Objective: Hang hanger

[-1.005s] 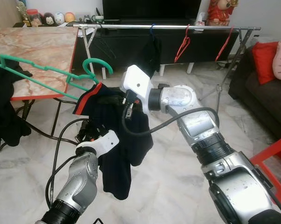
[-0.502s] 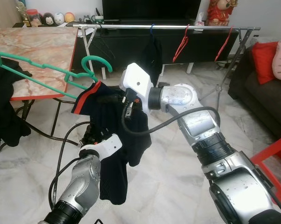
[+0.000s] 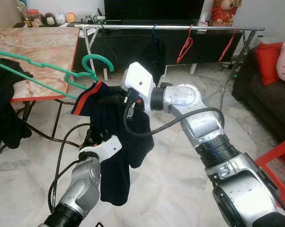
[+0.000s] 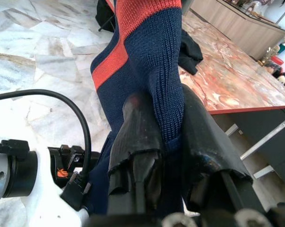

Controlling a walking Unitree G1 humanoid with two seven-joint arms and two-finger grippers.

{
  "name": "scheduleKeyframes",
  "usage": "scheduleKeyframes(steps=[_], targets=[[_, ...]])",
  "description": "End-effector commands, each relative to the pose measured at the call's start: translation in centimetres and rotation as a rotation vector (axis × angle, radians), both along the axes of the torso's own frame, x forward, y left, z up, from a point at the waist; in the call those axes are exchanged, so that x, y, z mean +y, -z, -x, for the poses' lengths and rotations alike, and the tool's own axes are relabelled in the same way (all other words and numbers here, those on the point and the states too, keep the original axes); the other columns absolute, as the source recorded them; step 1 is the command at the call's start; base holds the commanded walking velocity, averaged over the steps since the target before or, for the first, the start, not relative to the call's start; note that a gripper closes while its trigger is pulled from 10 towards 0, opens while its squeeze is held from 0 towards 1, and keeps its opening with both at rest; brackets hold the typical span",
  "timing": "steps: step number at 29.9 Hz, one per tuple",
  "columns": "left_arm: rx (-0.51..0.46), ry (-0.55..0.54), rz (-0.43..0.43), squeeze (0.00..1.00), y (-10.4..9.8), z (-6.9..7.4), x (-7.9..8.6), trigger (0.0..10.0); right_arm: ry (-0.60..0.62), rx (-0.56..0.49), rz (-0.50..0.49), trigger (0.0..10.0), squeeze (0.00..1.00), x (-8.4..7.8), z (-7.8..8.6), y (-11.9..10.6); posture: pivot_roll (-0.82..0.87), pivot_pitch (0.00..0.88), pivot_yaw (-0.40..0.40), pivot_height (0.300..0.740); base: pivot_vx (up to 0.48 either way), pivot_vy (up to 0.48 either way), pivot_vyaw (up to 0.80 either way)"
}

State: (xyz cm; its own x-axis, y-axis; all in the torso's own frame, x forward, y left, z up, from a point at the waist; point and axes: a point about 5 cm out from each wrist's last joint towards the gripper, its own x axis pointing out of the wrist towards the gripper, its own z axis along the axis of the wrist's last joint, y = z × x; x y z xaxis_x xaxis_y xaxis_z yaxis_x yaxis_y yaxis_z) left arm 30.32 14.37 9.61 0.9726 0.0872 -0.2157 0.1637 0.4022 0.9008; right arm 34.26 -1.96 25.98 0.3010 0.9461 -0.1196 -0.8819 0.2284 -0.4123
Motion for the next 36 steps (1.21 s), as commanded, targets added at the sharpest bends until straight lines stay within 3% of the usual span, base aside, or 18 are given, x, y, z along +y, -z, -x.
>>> scheduleKeyframes(steps=[1, 24, 26, 30, 31, 36], targets=[[-0.011, 0.005, 0.000, 0.00, -0.3, -0.2, 0.0, 0.0, -0.026, -0.030, -0.024, 0.0, 0.00, 0.2, 0.5, -0.9, -0.03, 0.000, -0.075, 0.740, 0.000, 0.000, 0.00], [0.005, -0.012, 0.060, 0.00, -0.1, -0.1, 0.1, 0.0, -0.018, -0.012, -0.010, 0.0, 0.00, 0.0, 0.4, -0.4, -0.03, 0.000, -0.074, 0.740, 0.000, 0.000, 0.00], [0.008, -0.039, 0.124, 0.00, -0.1, 0.1, 0.4, 0.0, -0.011, -0.001, -0.002, 0.0, 0.00, -0.2, 0.3, 0.0, -0.03, 0.000, -0.074, 0.740, 0.000, 0.000, 0.00], [0.008, -0.042, 0.131, 0.00, -0.1, 0.1, 0.4, 0.0, -0.011, 0.000, -0.001, 0.0, 0.00, -0.2, 0.3, 0.0, -0.03, 0.000, -0.074, 0.740, 0.000, 0.000, 0.00], [0.022, -0.103, 0.258, 0.00, 0.0, 0.2, 1.0, 0.0, 0.001, 0.015, 0.016, 0.0, 0.00, -0.6, 0.2, 0.7, -0.03, 0.000, -0.074, 0.740, 0.000, 0.000, 0.00], [0.022, -0.103, 0.258, 0.00, 0.0, 0.2, 1.0, 0.0, 0.001, 0.015, 0.016, 0.0, 0.00, -0.6, 0.2, 0.7, -0.03, 0.000, -0.074, 0.740, 0.000, 0.000, 0.00]])
